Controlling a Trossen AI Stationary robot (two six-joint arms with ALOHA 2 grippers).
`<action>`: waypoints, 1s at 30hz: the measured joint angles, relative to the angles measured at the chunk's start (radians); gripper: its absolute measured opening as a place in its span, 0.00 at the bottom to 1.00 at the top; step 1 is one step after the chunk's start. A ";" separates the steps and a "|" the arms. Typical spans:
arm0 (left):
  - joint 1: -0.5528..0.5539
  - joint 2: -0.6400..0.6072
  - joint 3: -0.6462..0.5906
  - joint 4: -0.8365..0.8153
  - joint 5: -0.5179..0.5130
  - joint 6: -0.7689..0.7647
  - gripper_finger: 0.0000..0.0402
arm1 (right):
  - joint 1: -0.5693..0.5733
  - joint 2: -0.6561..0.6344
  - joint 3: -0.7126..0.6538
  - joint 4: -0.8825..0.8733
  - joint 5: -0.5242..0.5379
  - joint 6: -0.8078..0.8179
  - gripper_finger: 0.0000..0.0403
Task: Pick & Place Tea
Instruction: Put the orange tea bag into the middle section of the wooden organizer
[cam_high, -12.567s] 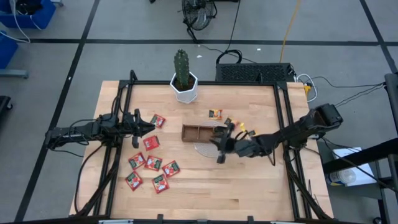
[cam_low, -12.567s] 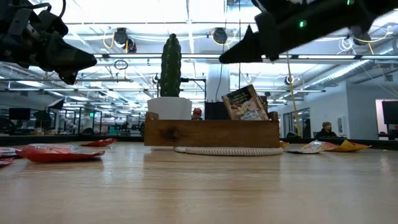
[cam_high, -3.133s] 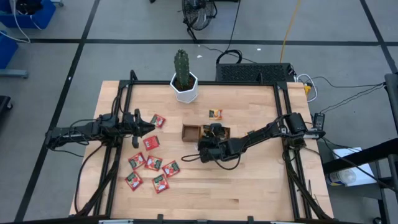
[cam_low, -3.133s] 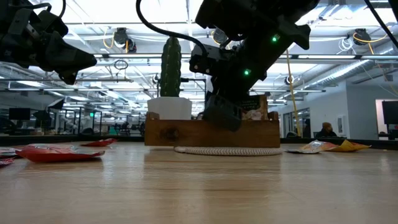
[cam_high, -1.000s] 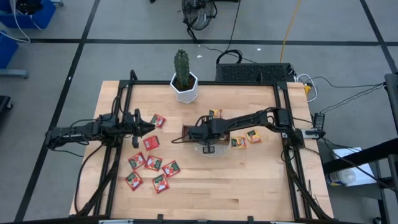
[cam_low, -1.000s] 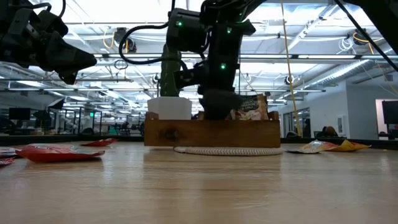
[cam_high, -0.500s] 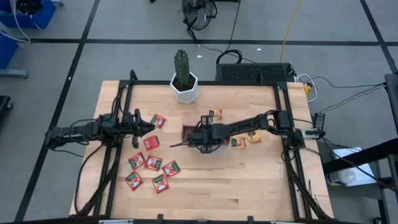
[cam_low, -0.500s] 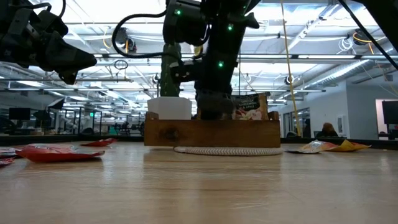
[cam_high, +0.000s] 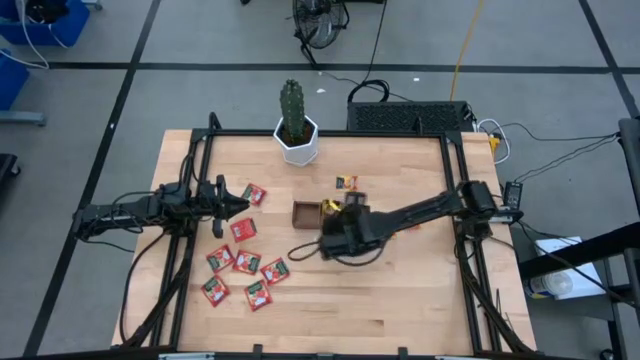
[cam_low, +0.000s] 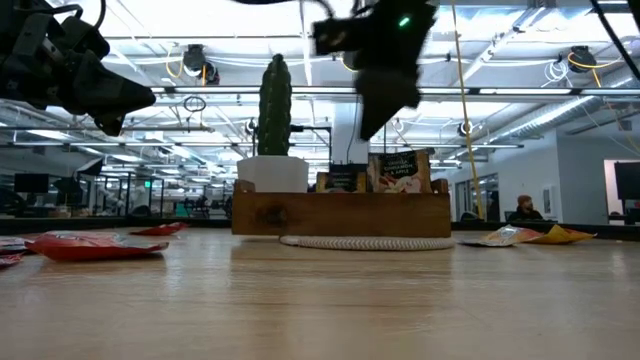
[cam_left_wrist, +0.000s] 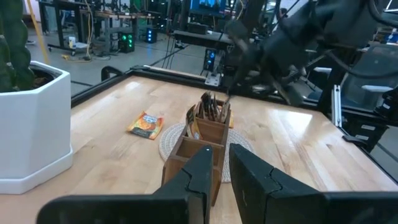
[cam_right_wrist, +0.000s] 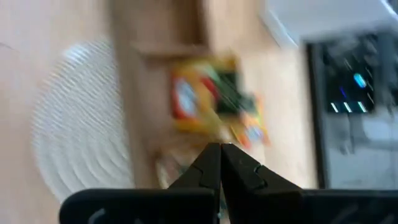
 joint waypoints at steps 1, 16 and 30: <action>0.000 0.000 0.000 0.000 0.000 0.000 0.14 | 0.009 -0.017 -0.004 -0.060 0.019 0.068 0.00; 0.000 0.000 0.000 0.000 0.000 0.000 0.14 | -0.028 -0.390 -0.496 0.087 -0.321 0.173 0.29; 0.000 0.000 0.000 0.000 0.000 0.000 0.14 | -0.174 -0.429 -0.811 0.413 -0.552 -0.123 0.63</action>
